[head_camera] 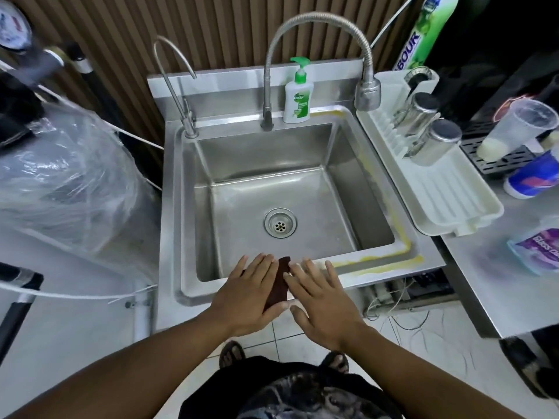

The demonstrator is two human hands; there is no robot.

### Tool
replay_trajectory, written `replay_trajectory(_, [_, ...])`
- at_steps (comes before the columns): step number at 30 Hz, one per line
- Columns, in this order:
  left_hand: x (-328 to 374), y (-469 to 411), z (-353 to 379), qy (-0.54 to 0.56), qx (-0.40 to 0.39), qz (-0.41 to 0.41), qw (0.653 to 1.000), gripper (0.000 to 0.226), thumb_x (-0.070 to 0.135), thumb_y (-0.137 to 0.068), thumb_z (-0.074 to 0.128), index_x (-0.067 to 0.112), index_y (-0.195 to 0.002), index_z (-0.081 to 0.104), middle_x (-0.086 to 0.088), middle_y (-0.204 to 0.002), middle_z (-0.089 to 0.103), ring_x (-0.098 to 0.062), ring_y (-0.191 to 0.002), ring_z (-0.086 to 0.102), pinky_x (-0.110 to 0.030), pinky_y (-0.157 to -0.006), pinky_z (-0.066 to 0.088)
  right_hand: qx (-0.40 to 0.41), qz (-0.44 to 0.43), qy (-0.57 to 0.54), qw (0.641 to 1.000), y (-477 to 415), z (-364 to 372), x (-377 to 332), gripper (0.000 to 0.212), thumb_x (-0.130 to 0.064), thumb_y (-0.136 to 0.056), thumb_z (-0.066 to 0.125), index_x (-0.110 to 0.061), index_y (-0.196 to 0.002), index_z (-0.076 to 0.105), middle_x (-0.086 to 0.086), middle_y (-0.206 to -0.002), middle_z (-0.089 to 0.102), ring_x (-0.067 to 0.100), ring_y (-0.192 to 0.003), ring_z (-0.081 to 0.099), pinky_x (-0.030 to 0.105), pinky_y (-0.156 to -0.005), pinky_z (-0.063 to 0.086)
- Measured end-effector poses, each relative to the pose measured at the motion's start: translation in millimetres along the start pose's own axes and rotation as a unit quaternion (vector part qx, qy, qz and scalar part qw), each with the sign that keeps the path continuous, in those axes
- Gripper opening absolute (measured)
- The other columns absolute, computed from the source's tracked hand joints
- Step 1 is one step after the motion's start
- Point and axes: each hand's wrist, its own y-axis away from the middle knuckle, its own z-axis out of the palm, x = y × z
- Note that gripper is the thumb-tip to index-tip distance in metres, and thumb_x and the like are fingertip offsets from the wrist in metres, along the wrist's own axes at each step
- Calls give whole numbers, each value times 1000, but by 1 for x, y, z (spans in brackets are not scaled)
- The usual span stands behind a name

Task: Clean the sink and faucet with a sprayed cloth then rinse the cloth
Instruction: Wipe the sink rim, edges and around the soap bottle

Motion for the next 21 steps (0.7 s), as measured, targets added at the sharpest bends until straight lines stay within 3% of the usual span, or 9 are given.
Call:
replay_trajectory(3, [10,-11,-2,-21,-10,21,1000,115,91,-83,24,0,-153,36,-16,-160,35,-30,-151,28,-48,-120,5,-22,-27,15,999,4,-3,6,72,-44,-88,46,-11,-153,40,3,-162,34,30,-153,20,59,-119,0])
replay_trajectory(7, [31,-30,-4,-26,-42,11,999,136,101,-65,28,-1,-157,24,-18,-165,22,-32,-155,15,-52,-124,5,-23,-18,32,999,9,-16,21,80,-46,-79,44,-5,-147,47,8,-157,43,32,-153,21,60,-118,-7])
replay_trajectory(13, [71,-63,-3,-19,-39,-30,999,130,91,-63,39,0,-155,29,-17,-159,35,-33,-150,27,-49,-125,13,-26,-21,49,998,17,-30,59,81,-52,-78,40,-3,-141,54,11,-148,53,34,-151,25,61,-118,-9])
replay_trajectory(19, [106,-96,-3,-8,12,-12,1000,117,85,-61,45,-1,-141,49,-16,-136,58,-33,-130,53,-50,-114,37,-21,6,54,998,38,-33,92,82,-55,-78,42,-2,-138,58,12,-145,56,35,-149,31,66,-117,0])
replay_trajectory(21, [118,-107,-5,-5,21,-5,1000,116,84,-62,45,1,-143,46,-14,-138,55,-32,-132,50,-49,-116,34,-26,15,57,998,45,-36,105,81,-55,-78,41,-3,-138,58,11,-146,55,36,-149,30,67,-117,0])
